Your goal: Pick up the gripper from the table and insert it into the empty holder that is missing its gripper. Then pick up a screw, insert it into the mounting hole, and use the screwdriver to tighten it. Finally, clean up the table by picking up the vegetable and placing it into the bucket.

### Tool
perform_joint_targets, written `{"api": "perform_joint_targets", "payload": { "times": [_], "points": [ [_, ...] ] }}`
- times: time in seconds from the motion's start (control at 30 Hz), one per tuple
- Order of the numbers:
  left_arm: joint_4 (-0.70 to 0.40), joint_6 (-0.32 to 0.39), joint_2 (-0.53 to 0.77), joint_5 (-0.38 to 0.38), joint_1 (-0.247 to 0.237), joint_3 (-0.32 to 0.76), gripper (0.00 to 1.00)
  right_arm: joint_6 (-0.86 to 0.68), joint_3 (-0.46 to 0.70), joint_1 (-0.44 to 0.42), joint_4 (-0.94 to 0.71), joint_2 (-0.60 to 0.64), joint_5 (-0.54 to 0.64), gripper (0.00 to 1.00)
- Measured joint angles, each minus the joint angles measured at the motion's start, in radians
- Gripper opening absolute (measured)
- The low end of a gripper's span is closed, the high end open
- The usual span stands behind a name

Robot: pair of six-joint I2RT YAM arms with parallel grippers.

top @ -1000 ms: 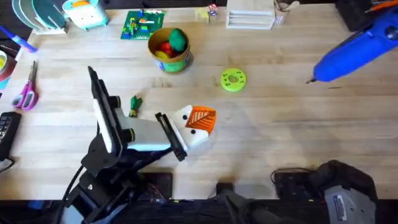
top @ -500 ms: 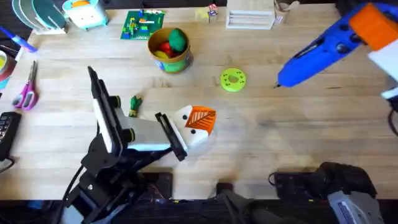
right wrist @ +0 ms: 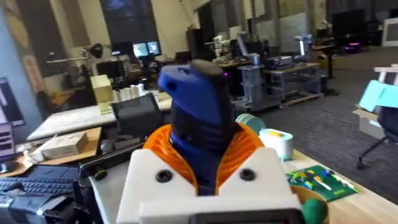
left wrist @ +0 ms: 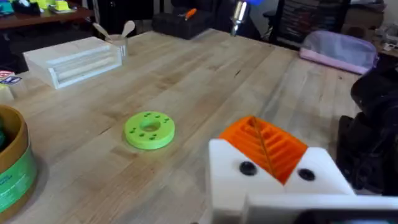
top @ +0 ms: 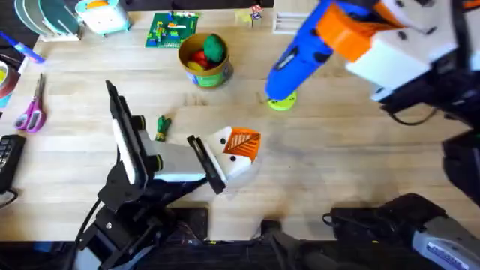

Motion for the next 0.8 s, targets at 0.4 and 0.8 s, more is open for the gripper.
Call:
{"api": "perform_joint_targets", "payload": {
  "times": [0.4, 0.8],
  "points": [
    [0.0, 0.0, 0.0, 0.0, 0.0, 0.0, 0.008, -0.012, 0.0, 0.258, 0.241, 0.201, 0.09, 0.094],
    [0.0, 0.0, 0.0, 0.0, 0.0, 0.0, 0.008, -0.085, 0.0, 0.371, 0.207, 0.221, 0.124, 0.094]
  ]
}}
